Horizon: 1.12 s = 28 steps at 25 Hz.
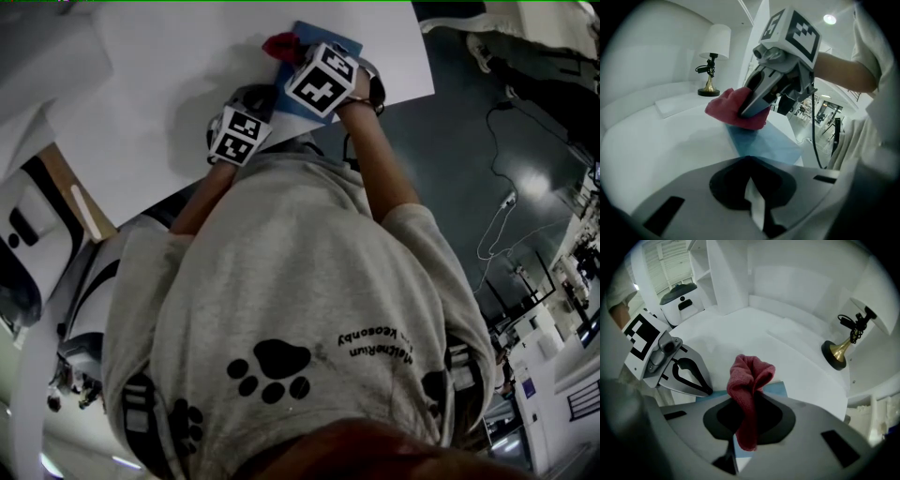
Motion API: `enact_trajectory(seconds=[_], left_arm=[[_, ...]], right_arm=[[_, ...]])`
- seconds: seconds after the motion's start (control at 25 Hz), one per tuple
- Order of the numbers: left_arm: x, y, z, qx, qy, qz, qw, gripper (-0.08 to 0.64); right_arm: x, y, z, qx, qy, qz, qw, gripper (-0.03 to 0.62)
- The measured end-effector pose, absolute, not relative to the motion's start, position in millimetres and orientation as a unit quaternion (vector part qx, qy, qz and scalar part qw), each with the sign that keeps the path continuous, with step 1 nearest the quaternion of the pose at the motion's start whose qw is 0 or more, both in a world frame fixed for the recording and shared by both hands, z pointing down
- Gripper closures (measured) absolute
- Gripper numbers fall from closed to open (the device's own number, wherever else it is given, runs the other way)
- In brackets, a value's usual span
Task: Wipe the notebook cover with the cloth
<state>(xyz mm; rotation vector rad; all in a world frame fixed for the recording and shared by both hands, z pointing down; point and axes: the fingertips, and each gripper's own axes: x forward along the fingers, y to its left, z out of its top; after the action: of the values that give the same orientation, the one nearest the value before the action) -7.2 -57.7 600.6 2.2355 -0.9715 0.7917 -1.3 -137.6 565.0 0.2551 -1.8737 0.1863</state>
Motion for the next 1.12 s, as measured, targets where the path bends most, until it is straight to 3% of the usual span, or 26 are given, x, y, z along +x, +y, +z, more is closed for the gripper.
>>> enact_trajectory(seconds=[0.44, 1.12], left_arm=[[-9, -57, 601, 0.835, -0.365, 0.299, 0.284, 0.548], [-11, -57, 602, 0.835, -0.365, 0.298, 0.283, 0.548]], right_arm=[[-7, -128, 589, 0.064, -0.781, 0.095, 0.614, 0.531], [90, -121, 591, 0.118, -0.741, 0.142, 0.645, 0.531]])
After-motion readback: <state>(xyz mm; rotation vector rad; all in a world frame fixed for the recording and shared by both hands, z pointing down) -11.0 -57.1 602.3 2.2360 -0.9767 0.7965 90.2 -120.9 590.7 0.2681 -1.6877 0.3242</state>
